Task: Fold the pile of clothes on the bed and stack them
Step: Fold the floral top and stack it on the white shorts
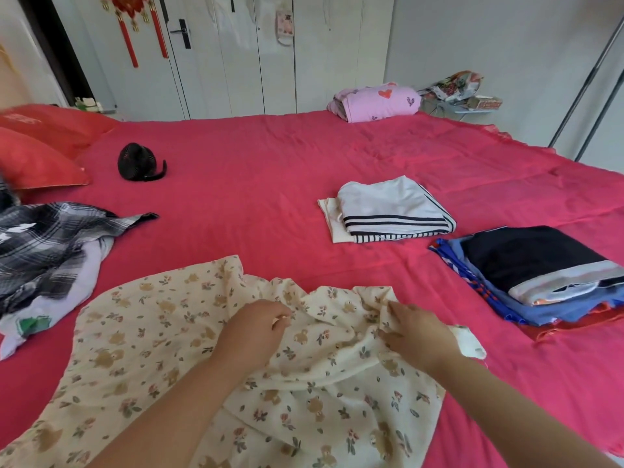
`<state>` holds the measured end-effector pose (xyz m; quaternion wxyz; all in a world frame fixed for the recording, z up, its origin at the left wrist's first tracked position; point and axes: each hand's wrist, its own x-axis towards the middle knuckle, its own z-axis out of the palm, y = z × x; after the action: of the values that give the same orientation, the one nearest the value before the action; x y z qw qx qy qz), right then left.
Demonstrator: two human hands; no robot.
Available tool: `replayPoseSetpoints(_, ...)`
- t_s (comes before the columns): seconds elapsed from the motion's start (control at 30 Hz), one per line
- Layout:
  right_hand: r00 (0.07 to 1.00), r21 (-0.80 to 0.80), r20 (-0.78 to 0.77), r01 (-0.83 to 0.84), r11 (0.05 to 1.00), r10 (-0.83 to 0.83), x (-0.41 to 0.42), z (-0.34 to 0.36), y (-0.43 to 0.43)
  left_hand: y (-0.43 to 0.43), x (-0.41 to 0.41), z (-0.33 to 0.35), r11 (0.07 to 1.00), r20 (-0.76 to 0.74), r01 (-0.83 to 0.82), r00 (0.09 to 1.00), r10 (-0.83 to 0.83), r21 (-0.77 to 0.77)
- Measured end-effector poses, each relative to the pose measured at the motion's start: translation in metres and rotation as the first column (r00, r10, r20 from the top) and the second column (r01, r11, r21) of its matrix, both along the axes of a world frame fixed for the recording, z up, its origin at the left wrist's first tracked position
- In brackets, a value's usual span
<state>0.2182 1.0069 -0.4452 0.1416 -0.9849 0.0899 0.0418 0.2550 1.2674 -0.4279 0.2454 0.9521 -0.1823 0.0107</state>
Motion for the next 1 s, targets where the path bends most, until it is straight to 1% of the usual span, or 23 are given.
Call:
replayPoseSetpoints(0.1,0.99,-0.013,0.1,0.096,0.995,-0.094,0.02,0.006,-0.019,-0.007,0.028,0.002,1.0,-0.018,-0.019,1.0,0.019,0.025)
replayPoseSetpoints(0.2,0.961,0.066,0.188,0.196,0.978,-0.205,0.039,0.021,-0.05,-0.018,0.057,-0.003,0.998,-0.034,-0.004,0.999,0.006,0.057)
replayPoseSetpoints(0.27,0.939,0.172,0.234,0.214,0.962,-0.251,0.049,0.03,-0.066,-0.027,0.073,-0.01,0.998,-0.074,0.041,0.997,-0.037,0.04)
replayPoseSetpoints(0.33,0.917,0.25,0.279,0.216,0.944,-0.284,0.058,0.036,-0.079,-0.038,0.087,-0.017,0.996,-0.19,0.081,0.979,-0.073,0.034)
replayPoseSetpoints(0.4,0.889,0.291,0.311,0.246,0.924,-0.335,0.067,0.041,-0.09,-0.047,0.099,-0.024,0.994,-0.311,0.085,0.948,-0.06,0.067)
replayPoseSetpoints(0.43,0.881,0.3,0.315,0.26,0.918,-0.352,0.072,0.042,-0.096,-0.05,0.105,-0.027,0.993,-0.347,0.089,0.936,-0.056,0.078)
replayPoseSetpoints(0.47,0.877,0.297,0.32,0.265,0.917,-0.357,0.078,0.042,-0.102,-0.052,0.111,-0.029,0.992,-0.352,0.095,0.934,-0.059,0.087)
replayPoseSetpoints(0.53,0.872,0.27,0.337,0.271,0.924,-0.354,0.088,0.04,-0.116,-0.055,0.123,-0.03,0.995,-0.292,0.071,0.955,-0.048,0.071)
replayPoseSetpoints(0.57,0.869,0.255,0.346,0.276,0.927,-0.354,0.093,0.04,-0.122,-0.057,0.128,-0.028,0.999,-0.253,0.021,0.967,-0.011,0.034)
replayPoseSetpoints(0.67,0.86,0.21,0.364,0.299,0.931,-0.358,0.111,0.038,-0.139,-0.066,0.151,-0.016,0.971,-0.109,-0.176,0.981,0.159,-0.162)
replayPoseSetpoints(0.73,0.855,0.185,0.369,0.317,0.93,-0.364,0.123,0.036,-0.148,-0.075,0.168,-0.006,0.958,0.032,-0.227,0.971,0.236,-0.175)
replayPoseSetpoints(0.8,0.855,0.168,0.363,0.332,0.928,-0.371,0.134,0.032,-0.152,-0.084,0.183,0.001,0.957,0.103,-0.238,0.961,0.257,-0.167)
replayPoseSetpoints(0.87,0.858,0.159,0.346,0.347,0.924,-0.381,0.145,0.025,-0.151,-0.092,0.192,0.001,0.959,0.07,-0.251,0.963,0.262,-0.131)
replayPoseSetpoints(0.9,0.862,0.166,0.335,0.344,0.924,-0.381,0.15,0.022,-0.149,-0.095,0.194,-0.002,0.96,0.024,-0.265,0.963,0.268,-0.085)
replayPoseSetpoints(0.97,0.881,0.189,0.313,0.308,0.932,-0.355,0.154,0.015,-0.141,-0.098,0.192,-0.013,0.962,-0.116,-0.27,0.955,0.272,0.03)
replayPoseSetpoints(1.0,0.891,0.16,0.322,0.281,0.946,-0.319,0.154,0.01,-0.136,-0.098,0.187,-0.019,0.968,-0.146,-0.245,0.957,0.25,0.056)
